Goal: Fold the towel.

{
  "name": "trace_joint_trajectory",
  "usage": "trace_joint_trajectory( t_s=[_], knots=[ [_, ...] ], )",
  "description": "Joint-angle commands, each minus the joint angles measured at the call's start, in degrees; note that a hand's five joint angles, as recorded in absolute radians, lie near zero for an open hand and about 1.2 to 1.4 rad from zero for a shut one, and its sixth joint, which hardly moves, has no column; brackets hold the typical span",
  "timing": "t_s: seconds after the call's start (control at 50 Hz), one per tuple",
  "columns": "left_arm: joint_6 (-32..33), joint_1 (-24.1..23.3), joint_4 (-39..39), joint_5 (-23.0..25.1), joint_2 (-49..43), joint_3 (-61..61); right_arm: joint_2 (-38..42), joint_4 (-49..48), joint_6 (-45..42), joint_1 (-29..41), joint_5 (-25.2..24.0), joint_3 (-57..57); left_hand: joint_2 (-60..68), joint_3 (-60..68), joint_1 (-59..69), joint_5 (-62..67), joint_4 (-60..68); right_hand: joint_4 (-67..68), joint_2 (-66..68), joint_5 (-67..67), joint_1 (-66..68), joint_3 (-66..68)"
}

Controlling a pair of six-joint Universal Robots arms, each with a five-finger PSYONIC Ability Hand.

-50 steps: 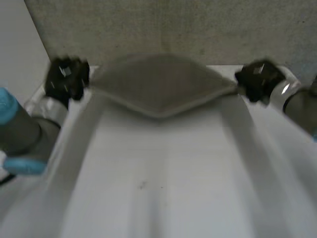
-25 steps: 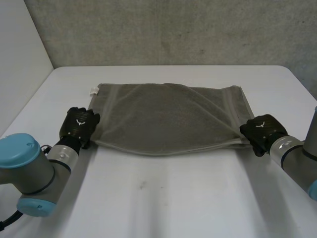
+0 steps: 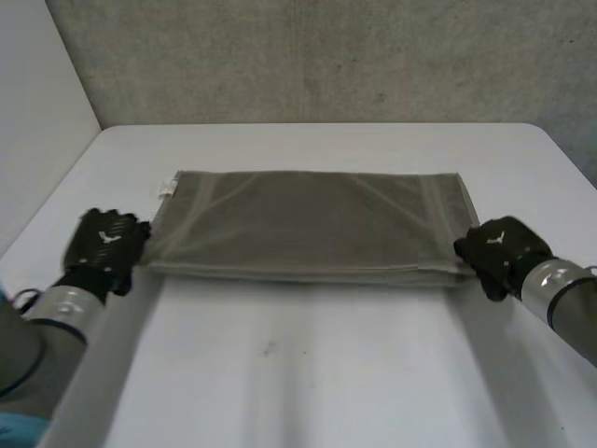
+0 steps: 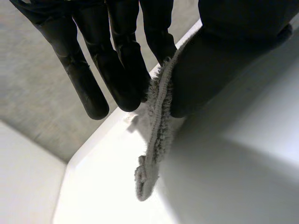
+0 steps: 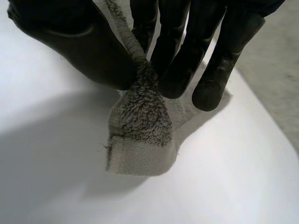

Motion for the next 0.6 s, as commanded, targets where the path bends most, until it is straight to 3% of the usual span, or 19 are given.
trace_joint_trajectory(
  t_s=[0.02, 0.04, 0.06, 0.1, 0.24, 0.32, 0.36, 0.38, 0.48, 0.6],
  knots=[
    [2.5, 4.9, -13.7, 1.8, 15.0, -4.3, -2.7, 17.7, -12.9, -0.5, -5.5, 2.9, 10.4, 10.4, 12.5, 11.6, 10.4, 3.4, 4.5, 2.2, 4.2, 3.2],
    [3.5, 5.5, -17.0, 4.0, 17.8, -4.8, -2.9, 23.6, -16.7, -1.6, -6.6, 3.2, 10.4, 10.4, 12.5, 11.6, 10.4, 3.4, 4.5, 2.2, 4.2, 3.2],
    [3.5, 5.5, -17.1, 4.0, 17.8, -4.8, -2.9, 23.6, -16.7, -1.6, -6.6, 3.2, 10.4, 10.4, 12.5, 11.6, 10.4, 3.4, 4.5, 2.2, 4.2, 3.2],
    [4.7, 7.9, -21.2, 9.3, 21.2, -5.8, -3.4, 31.9, -21.1, -4.4, -8.1, 1.7, 10.4, 10.4, 12.5, 11.6, 10.4, 3.4, 4.5, 2.2, 4.2, 3.2],
    [4.4, 9.5, -17.8, 15.7, 18.9, -4.1, -2.6, 26.6, -14.5, -5.8, -8.9, -6.2, 10.4, 10.4, 12.5, 11.6, 10.4, 3.4, 4.5, 2.2, 4.2, 3.2],
    [4.3, 7.8, -10.6, 15.3, 9.3, 0.6, 4.5, 22.5, -9.5, -4.7, -7.9, -13.1, 10.4, 10.4, 12.5, 11.6, 10.4, 3.4, 4.5, 2.2, 4.2, 3.2],
    [4.5, 3.1, -5.6, 13.2, -0.5, 8.1, 6.0, 21.7, -8.3, -4.2, -7.4, -15.7, 10.4, 10.4, 12.5, 11.6, 10.4, 3.4, 4.5, 2.2, 4.2, 3.2],
    [4.5, 3.1, -5.5, 13.1, -0.6, 8.2, 6.1, 21.7, -8.3, -4.2, -7.4, -15.8, 10.4, 10.4, 12.5, 11.6, 10.4, 3.4, 4.5, 2.2, 4.2, 3.2],
    [4.4, 0.0, -4.8, 6.5, -17.3, 24.2, 13.9, 15.9, -4.1, 0.0, -5.9, -25.4, 10.4, 10.4, 12.5, 11.6, 10.4, 3.4, 4.5, 2.2, 4.2, 3.2],
    [4.4, -1.5, -4.3, 5.7, -25.3, 33.9, 19.8, 11.3, -2.5, 1.7, -3.5, -31.9, 10.4, 10.4, 12.5, 11.6, 10.4, 3.4, 4.5, 2.2, 4.2, 3.2]
  ],
)
